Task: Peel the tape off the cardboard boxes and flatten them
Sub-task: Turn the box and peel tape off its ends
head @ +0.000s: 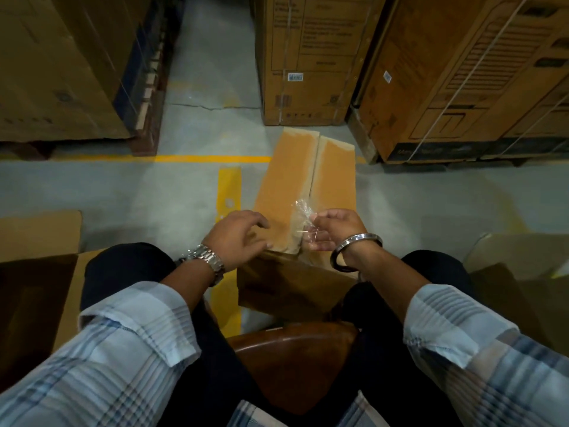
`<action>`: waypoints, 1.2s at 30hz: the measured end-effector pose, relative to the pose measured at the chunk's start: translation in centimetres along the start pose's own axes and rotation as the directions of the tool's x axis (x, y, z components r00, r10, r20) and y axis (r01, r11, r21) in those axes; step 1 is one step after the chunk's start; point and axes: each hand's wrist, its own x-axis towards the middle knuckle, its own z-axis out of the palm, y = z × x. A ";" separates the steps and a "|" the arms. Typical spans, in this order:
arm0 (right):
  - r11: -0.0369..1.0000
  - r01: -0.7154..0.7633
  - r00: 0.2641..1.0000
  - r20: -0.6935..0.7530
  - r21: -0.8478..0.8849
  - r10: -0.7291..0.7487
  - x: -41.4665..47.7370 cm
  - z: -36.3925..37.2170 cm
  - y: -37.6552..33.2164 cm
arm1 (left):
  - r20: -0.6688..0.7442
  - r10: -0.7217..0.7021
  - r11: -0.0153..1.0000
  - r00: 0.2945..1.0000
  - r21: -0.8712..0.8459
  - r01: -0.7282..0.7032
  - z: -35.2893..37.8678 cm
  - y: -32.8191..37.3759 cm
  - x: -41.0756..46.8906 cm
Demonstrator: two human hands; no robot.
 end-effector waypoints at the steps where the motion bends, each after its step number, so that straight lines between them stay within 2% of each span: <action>1: 0.999 -0.018 1.000 -0.010 0.039 0.018 -0.1 -0.2 -0.1 | 0.052 0.044 0.997 0.998 0.055 -0.047 0.6 0.5 0.2; 3: 0.993 -0.044 0.999 -0.011 0.109 0.046 -0.3 -0.4 -0.5 | 0.132 0.103 0.982 0.986 0.147 -0.122 1.8 1.2 0.5; 5: 0.984 -0.067 0.998 0.003 0.163 0.067 -0.6 -0.5 -1.3 | 0.151 0.139 0.966 0.979 0.199 -0.168 2.4 1.7 0.8; 9: 0.962 -0.145 0.989 0.038 0.230 0.140 -0.5 -0.8 -2.6 | 0.094 0.160 0.947 0.983 0.266 -0.179 2.6 2.1 1.1; 13: 0.963 -0.172 0.984 0.072 0.207 0.160 -0.4 -1.4 -3.6 | 0.019 0.158 0.941 0.987 0.299 -0.157 2.6 2.3 1.2; 16: 0.987 -0.156 0.985 0.084 0.028 0.153 -0.2 -1.5 -4.0 | -0.025 0.141 0.948 0.990 0.293 -0.128 2.6 2.3 1.3; 18: 0.962 -0.079 0.995 0.033 -0.260 0.091 -0.1 -1.4 -4.0 | -0.015 0.129 0.947 0.992 0.299 -0.118 2.5 2.3 1.5; 19: 0.888 -0.022 0.999 0.016 -0.460 0.033 -0.1 -1.4 -4.0 | -0.002 0.127 0.943 0.992 0.311 -0.121 2.6 2.2 1.6; 20: 0.757 0.027 1.000 0.025 -0.653 -0.014 -0.3 -1.4 -4.1 | 0.006 0.127 0.939 0.992 0.322 -0.122 2.7 2.2 1.8; 22: 0.425 0.101 0.995 0.086 -0.900 -0.055 -0.7 -1.3 -4.0 | -0.003 0.130 0.939 0.991 0.322 -0.122 2.8 2.3 2.1; 25: 0.020 0.224 0.970 0.221 -0.974 -0.104 -0.6 -1.2 -3.5 | -0.022 0.129 0.944 0.991 0.310 -0.116 2.9 2.9 2.5; 27: -0.146 0.271 0.945 0.292 -0.951 -0.145 -0.3 -1.3 -3.4 | -0.034 0.127 0.943 0.991 0.314 -0.110 3.0 3.1 2.8; 29: -0.199 0.264 0.932 0.303 -0.944 -0.201 0.0 -1.5 -3.8 | -0.035 0.116 0.944 0.993 0.315 -0.099 3.2 3.2 3.1; 32: -0.203 0.256 0.919 0.303 -0.945 -0.251 0.4 -1.8 -4.5 | -0.044 0.094 0.952 0.995 0.297 -0.077 3.2 2.9 3.3; 36: -0.164 0.275 0.937 0.302 -0.947 -0.175 0.5 -1.9 -3.9 | -0.049 0.086 0.954 0.995 0.292 -0.068 3.1 2.8 3.1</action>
